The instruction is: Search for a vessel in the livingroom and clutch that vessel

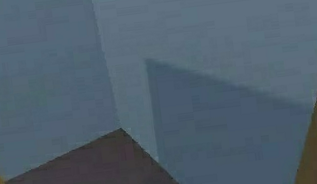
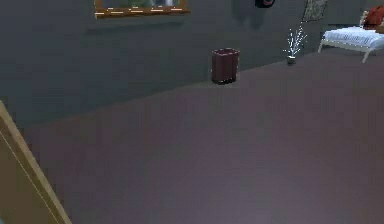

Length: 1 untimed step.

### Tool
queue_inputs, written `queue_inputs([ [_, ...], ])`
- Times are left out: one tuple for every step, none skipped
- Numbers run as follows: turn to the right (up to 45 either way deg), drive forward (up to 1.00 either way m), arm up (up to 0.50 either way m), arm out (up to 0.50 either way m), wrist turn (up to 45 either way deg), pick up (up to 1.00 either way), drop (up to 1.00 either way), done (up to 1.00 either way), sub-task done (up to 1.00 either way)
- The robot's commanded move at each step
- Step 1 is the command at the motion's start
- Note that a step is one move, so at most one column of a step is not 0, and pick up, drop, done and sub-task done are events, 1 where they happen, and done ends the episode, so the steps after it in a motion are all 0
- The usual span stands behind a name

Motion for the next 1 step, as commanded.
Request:
queue_inputs([
  [-30.0,0.0,0.0,0.0,0.0,0.0,0.0,0.0,0.0],
])
